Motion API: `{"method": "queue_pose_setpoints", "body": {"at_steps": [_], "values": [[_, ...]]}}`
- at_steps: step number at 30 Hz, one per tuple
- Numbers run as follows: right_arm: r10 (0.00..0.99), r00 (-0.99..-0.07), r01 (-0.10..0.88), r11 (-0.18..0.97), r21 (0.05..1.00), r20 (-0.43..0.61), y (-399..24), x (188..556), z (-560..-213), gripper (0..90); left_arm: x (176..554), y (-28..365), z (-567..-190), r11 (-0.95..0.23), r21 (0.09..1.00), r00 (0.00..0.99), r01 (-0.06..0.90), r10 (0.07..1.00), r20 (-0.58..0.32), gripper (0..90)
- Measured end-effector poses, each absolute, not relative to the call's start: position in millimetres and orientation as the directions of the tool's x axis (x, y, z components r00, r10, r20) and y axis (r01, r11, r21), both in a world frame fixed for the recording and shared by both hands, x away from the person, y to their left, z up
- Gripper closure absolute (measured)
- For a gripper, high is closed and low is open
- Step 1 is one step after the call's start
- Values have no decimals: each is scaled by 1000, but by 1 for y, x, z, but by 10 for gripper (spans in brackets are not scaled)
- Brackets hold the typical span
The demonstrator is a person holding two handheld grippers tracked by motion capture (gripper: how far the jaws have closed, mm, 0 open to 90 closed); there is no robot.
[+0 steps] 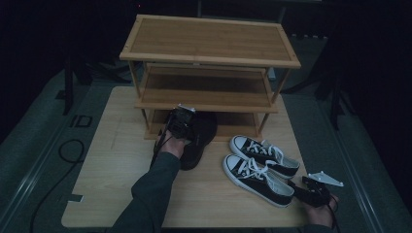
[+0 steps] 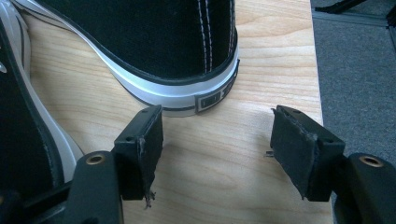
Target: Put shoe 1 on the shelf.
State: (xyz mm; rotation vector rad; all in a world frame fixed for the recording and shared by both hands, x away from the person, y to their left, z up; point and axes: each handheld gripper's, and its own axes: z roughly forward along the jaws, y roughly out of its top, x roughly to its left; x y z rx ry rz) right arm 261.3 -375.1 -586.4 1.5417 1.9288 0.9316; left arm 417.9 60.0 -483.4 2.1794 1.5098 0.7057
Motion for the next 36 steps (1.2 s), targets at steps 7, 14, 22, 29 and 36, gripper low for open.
{"method": "queue_pose_setpoints", "body": {"at_steps": [7,14,22,29,36], "values": [[971,-236,631,126,765,35,-375,261,-586,341,420,49,-487,-294,604,224,741,956,190,837],[971,-236,631,126,765,35,-375,261,-586,341,418,53,-485,-356,579,293,733,934,203,609],[971,-236,631,126,765,35,-375,261,-586,342,412,58,-477,-411,570,363,711,909,203,525],[971,-236,631,126,765,34,-375,261,-586,342,403,66,-469,-443,579,425,685,888,177,474],[971,-236,631,126,765,34,-375,261,-586,342,391,74,-456,-473,601,461,644,867,189,442]]}}
